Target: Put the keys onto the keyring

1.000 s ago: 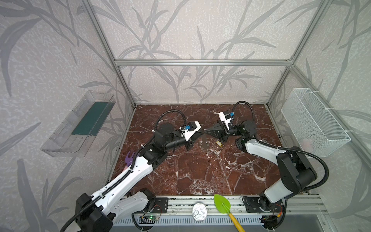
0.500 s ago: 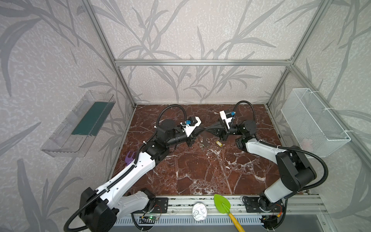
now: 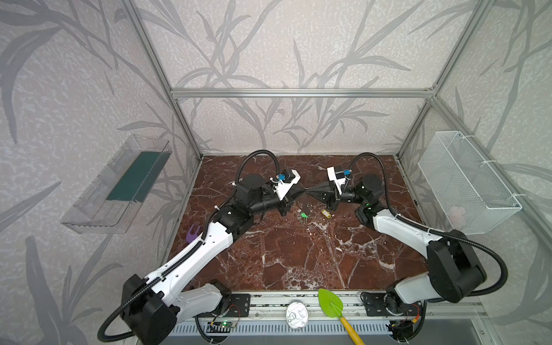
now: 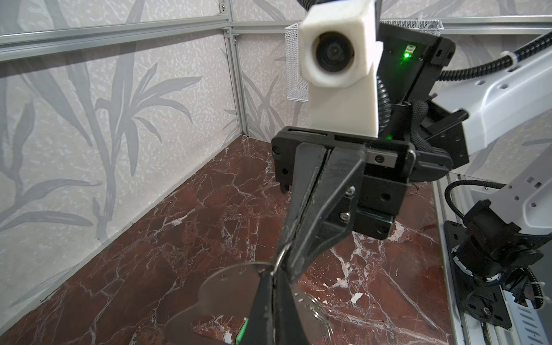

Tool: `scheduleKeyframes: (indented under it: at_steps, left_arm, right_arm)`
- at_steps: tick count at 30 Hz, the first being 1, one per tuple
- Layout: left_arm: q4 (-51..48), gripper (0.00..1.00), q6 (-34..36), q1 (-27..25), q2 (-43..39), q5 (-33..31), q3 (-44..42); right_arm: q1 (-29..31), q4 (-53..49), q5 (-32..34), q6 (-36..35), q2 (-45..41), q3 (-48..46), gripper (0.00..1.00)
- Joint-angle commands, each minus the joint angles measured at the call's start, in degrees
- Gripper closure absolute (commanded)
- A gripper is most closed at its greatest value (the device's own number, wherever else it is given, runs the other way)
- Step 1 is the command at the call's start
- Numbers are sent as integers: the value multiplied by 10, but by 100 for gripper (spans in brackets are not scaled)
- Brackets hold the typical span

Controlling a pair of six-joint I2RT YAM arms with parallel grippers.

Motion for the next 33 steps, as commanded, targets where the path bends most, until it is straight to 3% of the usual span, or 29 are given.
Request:
scheduleKeyframes:
  at_steps: [1,8,19,24,29,33]
  left_arm:
    - [-39,100,45,-6,1,-19,28]
    - [-99,100,67,-6,-3,-24,49]
    - [-151,100,74,-6,-5,-70,69]
    - [-204,100,63,-10,8,-158,97]
    - [-276,100,26,-20,33,-280,131]
    - [-305,100,-14,-28,42,-320,136]
  right_arm:
    - [22,-119,13,-80,-47,-6,100]
    - [16,-170,36,-105,-68,-2,77]
    - [3,-205,59,-119,-77,-8,66]
    - [-9,-226,85,-120,-85,-16,65]
    - [-10,-260,163,-123,-98,-31,65]
    - [-10,-276,225,-113,-106,-51,65]
